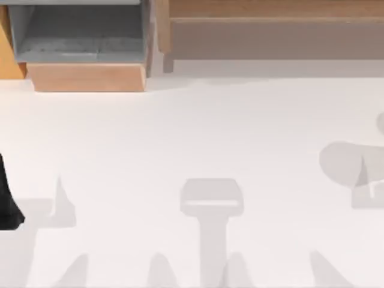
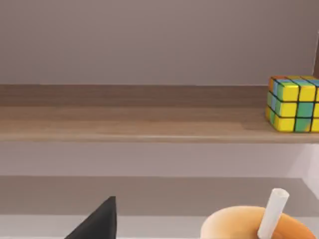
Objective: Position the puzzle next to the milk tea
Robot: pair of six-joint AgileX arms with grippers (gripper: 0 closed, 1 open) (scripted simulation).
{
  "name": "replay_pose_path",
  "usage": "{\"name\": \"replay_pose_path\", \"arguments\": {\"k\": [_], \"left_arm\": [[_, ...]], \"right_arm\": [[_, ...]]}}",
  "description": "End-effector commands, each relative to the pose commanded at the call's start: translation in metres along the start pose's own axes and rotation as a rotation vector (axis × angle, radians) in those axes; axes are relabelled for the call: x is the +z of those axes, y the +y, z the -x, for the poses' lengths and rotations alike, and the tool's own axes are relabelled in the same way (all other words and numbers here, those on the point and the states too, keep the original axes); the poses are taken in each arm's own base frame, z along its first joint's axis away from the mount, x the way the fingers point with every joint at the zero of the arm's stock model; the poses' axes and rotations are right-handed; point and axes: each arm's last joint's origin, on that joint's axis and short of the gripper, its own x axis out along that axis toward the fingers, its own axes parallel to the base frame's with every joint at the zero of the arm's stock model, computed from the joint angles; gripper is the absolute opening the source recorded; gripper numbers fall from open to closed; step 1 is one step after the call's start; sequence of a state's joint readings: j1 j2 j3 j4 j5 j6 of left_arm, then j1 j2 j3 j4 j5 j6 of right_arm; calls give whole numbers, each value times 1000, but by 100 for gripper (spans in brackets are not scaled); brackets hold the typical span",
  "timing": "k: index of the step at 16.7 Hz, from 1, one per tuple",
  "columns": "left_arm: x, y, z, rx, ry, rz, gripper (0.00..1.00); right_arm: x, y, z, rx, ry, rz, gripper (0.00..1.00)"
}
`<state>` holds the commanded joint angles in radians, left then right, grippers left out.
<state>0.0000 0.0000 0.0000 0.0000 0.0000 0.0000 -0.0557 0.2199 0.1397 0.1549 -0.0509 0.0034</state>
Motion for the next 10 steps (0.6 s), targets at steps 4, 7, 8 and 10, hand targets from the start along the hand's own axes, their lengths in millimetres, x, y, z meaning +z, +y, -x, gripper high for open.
{"name": "replay_pose_path", "arguments": {"k": [4,7,8,10], "left_arm": [[0,0,0,0,0,0,100],[0,0,0,0,0,0,100],[0,0,0,0,0,0,100],[0,0,0,0,0,0,100]], "right_arm": [[37,-10,-41,-3,-7,8,100],[46,-25,-92,-4,31,7,100],[44,-32,-111,-4,47,5,100],[32,-48,-149,-5,77,-1,100]]}}
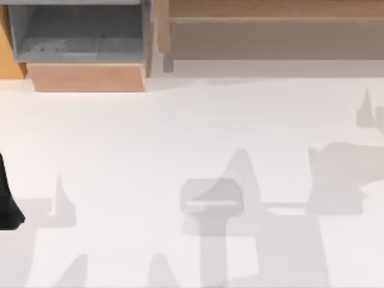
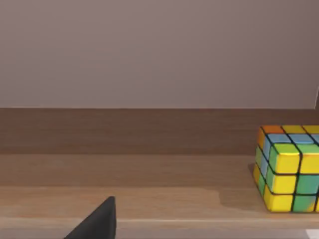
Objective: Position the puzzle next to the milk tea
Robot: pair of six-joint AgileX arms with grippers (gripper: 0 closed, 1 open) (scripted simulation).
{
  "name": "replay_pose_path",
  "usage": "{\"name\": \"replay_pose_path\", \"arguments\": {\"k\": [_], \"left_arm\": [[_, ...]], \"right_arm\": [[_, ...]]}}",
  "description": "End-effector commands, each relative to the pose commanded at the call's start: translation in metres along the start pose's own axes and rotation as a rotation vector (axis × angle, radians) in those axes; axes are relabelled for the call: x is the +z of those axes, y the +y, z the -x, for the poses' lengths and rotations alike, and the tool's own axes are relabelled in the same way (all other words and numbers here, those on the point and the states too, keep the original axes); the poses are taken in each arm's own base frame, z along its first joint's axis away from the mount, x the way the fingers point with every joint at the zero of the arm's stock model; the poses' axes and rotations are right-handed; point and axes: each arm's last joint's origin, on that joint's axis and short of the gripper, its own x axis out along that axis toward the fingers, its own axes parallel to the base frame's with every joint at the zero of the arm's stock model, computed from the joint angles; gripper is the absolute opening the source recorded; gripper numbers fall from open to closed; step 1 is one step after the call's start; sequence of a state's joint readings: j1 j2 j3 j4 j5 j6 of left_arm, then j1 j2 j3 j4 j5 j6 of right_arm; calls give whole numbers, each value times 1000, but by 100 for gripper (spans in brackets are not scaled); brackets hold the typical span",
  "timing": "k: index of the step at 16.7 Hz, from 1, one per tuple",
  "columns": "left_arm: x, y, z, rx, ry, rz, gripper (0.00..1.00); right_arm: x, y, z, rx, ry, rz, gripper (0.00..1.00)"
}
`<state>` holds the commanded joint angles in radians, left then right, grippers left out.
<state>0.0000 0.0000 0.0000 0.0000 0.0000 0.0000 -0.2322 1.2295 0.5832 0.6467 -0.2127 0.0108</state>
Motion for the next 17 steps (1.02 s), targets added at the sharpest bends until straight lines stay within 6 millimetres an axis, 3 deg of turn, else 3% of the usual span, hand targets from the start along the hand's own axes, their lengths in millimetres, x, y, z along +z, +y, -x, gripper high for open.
{"name": "replay_pose_path", "arguments": {"k": [4,8,12,17], "left_arm": [[0,0,0,0,0,0,100],[0,0,0,0,0,0,100],[0,0,0,0,0,0,100],[0,0,0,0,0,0,100]], "right_arm": [[-37,-35,-67,0,33,-11,100],[-76,-67,-108,-1,24,-12,100],[-98,-85,-125,-1,0,-5,100],[-100,-84,-126,2,1,-5,100]]}}
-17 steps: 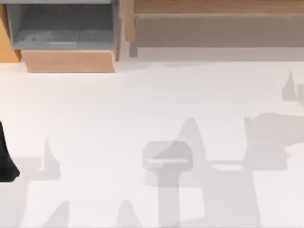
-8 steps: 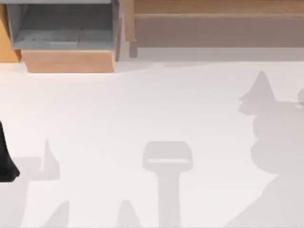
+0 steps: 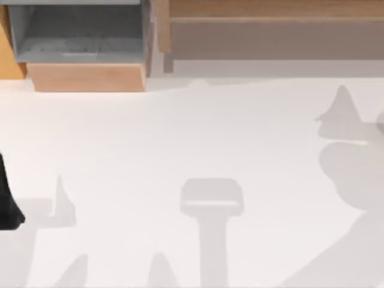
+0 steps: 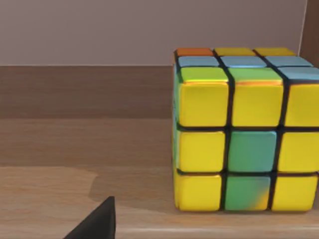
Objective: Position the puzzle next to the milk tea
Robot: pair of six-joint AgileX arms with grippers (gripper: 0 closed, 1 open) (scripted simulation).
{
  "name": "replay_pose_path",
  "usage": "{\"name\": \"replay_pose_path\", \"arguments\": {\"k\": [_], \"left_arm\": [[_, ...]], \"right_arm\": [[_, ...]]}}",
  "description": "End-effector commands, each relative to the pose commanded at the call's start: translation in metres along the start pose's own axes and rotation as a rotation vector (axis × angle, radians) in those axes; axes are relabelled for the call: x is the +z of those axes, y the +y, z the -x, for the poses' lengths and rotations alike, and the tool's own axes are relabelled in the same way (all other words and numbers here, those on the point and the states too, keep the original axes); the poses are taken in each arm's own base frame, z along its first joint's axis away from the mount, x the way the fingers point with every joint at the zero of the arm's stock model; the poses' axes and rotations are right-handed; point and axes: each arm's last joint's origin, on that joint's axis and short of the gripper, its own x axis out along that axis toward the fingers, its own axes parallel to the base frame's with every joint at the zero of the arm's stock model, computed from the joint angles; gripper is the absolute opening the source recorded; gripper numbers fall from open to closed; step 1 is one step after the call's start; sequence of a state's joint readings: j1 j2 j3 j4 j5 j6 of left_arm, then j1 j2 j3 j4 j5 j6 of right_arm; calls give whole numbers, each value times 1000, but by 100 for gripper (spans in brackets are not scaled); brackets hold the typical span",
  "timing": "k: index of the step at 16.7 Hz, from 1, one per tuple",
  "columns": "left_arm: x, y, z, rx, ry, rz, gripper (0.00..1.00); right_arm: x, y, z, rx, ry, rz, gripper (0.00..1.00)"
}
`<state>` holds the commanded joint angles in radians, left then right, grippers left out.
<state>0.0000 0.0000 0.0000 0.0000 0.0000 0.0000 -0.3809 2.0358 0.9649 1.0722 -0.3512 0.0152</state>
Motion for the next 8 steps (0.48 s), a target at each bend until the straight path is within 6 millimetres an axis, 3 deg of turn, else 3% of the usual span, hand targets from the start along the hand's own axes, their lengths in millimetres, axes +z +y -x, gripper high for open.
{"name": "replay_pose_path", "arguments": {"k": [3,8], "left_arm": [[0,0,0,0,0,0,100],[0,0,0,0,0,0,100]], "right_arm": [[3,-1,-7,-3,-3,1,100],[10,0,-39,-3,-7,1,100]]}}
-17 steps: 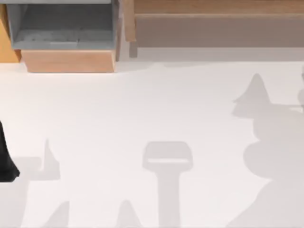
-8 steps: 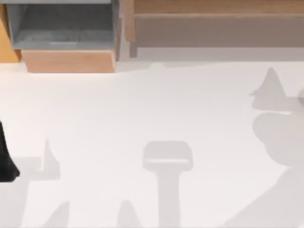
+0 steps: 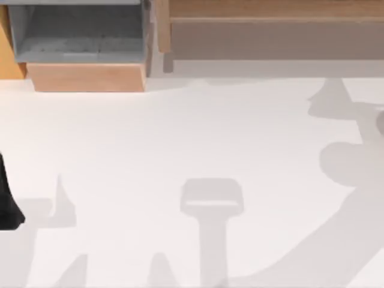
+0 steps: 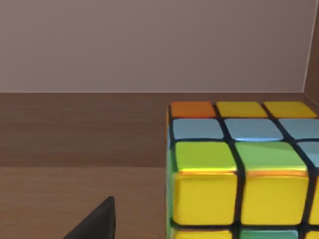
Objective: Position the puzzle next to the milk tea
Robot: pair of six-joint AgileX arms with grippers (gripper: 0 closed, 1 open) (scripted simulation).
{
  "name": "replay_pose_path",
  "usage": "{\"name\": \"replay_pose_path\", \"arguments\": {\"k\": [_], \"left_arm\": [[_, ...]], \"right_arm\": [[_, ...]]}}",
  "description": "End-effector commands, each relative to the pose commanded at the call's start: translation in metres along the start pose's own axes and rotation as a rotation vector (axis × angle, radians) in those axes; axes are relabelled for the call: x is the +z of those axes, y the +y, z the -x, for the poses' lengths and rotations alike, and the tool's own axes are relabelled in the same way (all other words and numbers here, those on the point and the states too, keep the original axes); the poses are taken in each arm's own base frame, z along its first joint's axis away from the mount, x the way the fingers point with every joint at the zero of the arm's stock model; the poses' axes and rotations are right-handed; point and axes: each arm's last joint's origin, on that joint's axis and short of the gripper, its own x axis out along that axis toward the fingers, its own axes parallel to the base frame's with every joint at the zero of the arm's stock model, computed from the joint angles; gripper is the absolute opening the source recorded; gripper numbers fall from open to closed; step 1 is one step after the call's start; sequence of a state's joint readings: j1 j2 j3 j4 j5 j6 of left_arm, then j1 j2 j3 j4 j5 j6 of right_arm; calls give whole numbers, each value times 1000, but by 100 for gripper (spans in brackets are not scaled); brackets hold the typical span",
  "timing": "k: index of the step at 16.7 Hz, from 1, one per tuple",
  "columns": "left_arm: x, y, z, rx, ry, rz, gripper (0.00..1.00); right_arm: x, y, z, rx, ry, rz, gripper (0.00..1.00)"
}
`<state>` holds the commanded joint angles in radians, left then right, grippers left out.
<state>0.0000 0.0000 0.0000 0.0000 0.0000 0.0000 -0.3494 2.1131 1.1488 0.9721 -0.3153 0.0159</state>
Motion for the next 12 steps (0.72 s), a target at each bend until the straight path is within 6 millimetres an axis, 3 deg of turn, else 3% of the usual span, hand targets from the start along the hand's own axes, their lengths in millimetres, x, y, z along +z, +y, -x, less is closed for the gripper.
{"name": "replay_pose_path", "arguments": {"k": [4,9,12], "left_arm": [[0,0,0,0,0,0,100],[0,0,0,0,0,0,100],[0,0,0,0,0,0,100]], "right_arm": [[-6,-2,-19,0,-1,1,100],[-10,-2,-21,0,3,0,100],[-10,-2,-21,0,3,0,77]]}}
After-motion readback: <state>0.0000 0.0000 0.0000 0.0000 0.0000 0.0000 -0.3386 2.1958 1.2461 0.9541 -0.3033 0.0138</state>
